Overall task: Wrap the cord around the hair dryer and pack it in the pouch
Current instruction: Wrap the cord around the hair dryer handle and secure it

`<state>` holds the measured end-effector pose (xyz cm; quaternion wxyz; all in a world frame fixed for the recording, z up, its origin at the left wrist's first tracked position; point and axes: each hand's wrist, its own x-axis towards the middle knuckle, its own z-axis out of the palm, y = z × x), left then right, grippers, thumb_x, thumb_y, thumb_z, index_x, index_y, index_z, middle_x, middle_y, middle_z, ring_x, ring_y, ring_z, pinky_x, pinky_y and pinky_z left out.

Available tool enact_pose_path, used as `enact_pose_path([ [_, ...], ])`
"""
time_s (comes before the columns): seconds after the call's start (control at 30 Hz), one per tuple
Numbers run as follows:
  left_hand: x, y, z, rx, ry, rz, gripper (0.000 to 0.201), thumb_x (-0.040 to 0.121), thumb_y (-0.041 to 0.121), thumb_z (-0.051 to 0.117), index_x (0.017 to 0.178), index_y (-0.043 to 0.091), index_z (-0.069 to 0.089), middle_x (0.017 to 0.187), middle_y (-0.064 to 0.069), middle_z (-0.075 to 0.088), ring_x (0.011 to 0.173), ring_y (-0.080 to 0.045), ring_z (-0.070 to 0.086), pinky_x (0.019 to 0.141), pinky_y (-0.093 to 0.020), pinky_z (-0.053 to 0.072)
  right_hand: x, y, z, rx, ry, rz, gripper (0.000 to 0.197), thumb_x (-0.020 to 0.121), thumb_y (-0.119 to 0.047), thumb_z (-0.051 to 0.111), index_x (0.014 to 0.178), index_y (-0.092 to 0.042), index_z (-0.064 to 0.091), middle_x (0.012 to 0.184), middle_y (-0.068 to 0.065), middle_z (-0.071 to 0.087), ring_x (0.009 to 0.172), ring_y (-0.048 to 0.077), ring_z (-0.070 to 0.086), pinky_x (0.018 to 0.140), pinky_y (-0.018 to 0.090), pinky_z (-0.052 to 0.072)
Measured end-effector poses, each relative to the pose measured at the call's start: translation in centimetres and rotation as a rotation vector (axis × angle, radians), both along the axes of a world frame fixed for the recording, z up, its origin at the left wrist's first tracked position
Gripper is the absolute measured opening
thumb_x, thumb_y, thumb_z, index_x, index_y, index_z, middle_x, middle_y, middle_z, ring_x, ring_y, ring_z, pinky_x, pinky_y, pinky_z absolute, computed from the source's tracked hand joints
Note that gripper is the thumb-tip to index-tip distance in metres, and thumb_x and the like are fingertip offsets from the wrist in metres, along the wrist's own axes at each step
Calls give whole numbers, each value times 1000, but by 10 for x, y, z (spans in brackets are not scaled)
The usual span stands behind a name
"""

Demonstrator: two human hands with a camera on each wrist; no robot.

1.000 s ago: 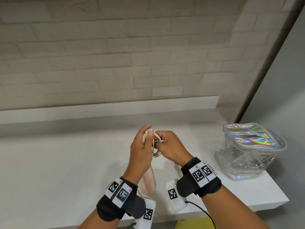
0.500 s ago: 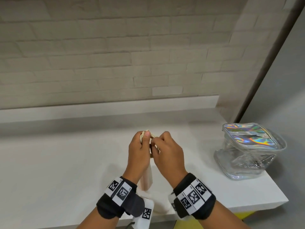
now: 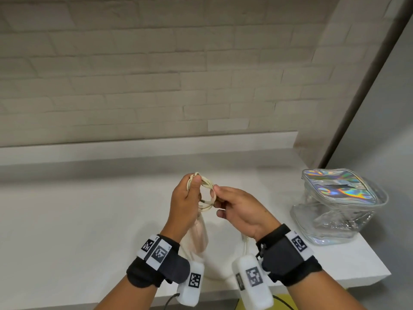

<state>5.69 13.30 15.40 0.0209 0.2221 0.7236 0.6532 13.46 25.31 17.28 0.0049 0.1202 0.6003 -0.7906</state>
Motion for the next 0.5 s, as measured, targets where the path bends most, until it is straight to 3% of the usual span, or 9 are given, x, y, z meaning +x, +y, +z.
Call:
enact_pose_path([
  [0.1,2,-2,4,31,-139,-122,31,99,40,44,84,16,58,56,0,48,48,-15,44,45,-29,38,5,10,-2,-132,-5,51,31,95,-32,51,68,-19,57,74,-3,50,70,12,48,67,26,38],
  [0.2,1,-5,9,88,-297,-306,34,97,40,49,78,13,54,56,1,46,48,-15,40,50,-30,37,9,21,-6,-67,1,48,24,94,-32,54,85,-10,60,82,3,56,79,16,54,71,28,44],
  [0.27,-3,-8,12,61,-343,-371,31,97,37,51,88,8,58,59,4,45,48,-12,36,48,-25,36,12,26,-6,-4,-29,3,23,96,-28,54,93,-6,62,83,4,60,82,18,58,71,28,45],
  [0.33,-7,-8,8,-57,-248,-319,29,97,34,53,94,7,62,59,8,45,46,-9,36,47,-21,34,14,26,-5,108,-80,-38,24,96,-30,55,87,-9,65,82,2,66,83,16,63,72,28,44],
  [0.4,-6,-7,2,-202,-50,-196,23,96,37,53,89,19,65,53,15,47,44,-4,38,48,-17,34,15,21,-4,219,-128,-103,27,94,-35,56,80,-14,65,80,-1,70,82,13,65,76,28,44],
  [0.5,-2,-7,-7,-236,82,-90,20,96,38,52,88,25,65,51,18,51,47,-3,43,50,-17,39,17,11,-6,186,-131,-208,32,94,-39,57,71,-17,61,66,-3,66,74,13,62,73,29,44],
])
